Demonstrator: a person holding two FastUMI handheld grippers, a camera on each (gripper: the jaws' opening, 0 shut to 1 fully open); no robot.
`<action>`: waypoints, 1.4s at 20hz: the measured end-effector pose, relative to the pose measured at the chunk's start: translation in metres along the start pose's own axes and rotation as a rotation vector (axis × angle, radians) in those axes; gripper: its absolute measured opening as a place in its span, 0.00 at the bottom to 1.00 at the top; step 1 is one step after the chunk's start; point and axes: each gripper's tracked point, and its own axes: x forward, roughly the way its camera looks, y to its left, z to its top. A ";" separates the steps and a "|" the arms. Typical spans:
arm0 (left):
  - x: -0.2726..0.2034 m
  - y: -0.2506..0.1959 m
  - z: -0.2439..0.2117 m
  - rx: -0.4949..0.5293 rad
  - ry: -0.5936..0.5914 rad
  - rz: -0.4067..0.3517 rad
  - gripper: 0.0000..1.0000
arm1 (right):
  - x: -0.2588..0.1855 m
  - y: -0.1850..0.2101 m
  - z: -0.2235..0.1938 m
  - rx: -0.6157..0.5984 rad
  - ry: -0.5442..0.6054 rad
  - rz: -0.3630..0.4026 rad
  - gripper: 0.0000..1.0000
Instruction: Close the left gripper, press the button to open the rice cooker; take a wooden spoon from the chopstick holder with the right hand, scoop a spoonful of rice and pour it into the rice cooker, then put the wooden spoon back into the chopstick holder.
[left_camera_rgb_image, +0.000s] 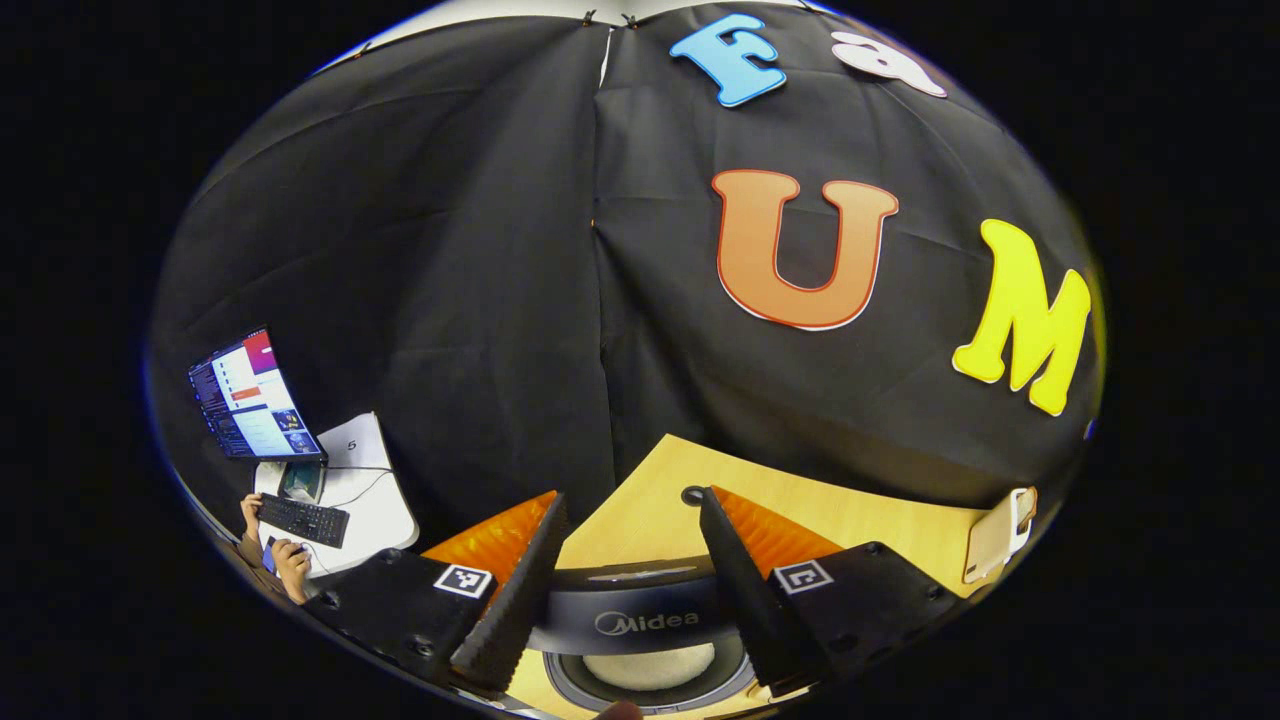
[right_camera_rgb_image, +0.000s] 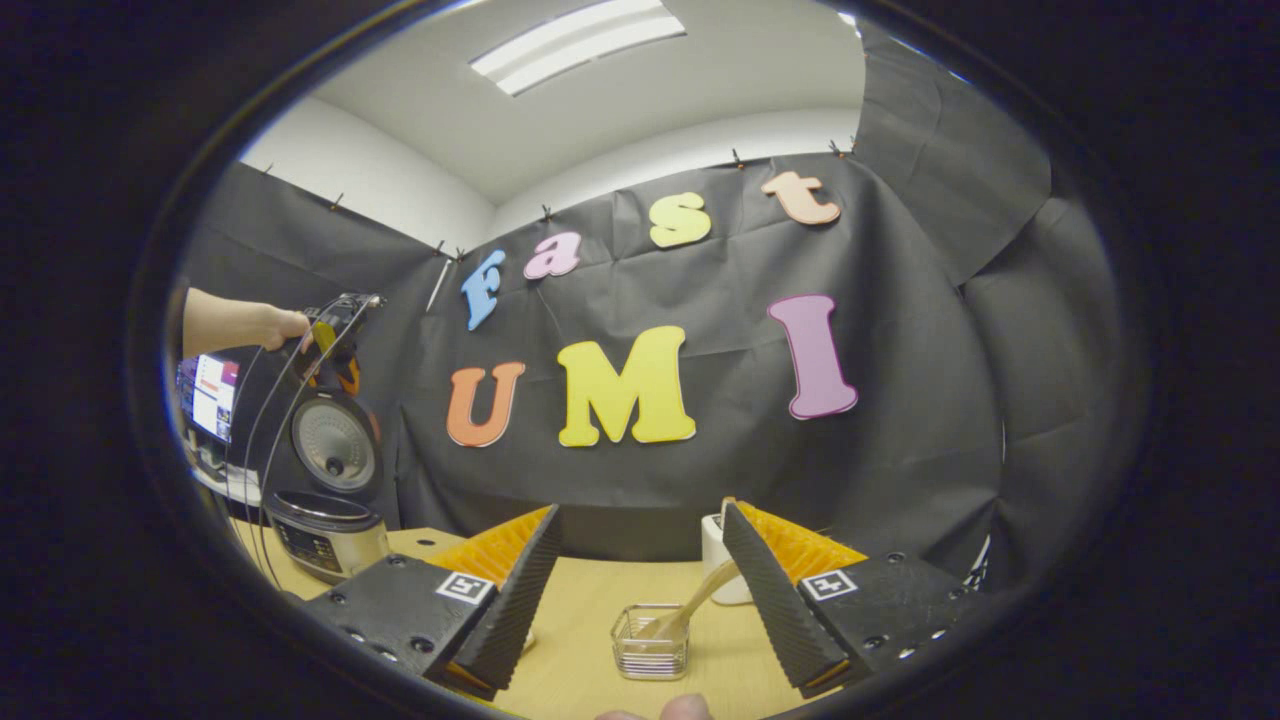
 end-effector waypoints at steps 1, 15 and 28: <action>-0.003 -0.001 -0.003 -0.003 0.002 -0.005 0.81 | 0.000 0.000 -0.002 0.002 0.008 -0.003 0.95; -0.061 -0.031 -0.155 -0.035 0.011 -0.071 0.85 | -0.031 0.003 0.001 0.017 0.008 0.020 0.95; -0.054 -0.039 -0.234 -0.003 -0.025 -0.092 0.84 | -0.045 0.012 -0.016 0.017 0.069 0.009 0.91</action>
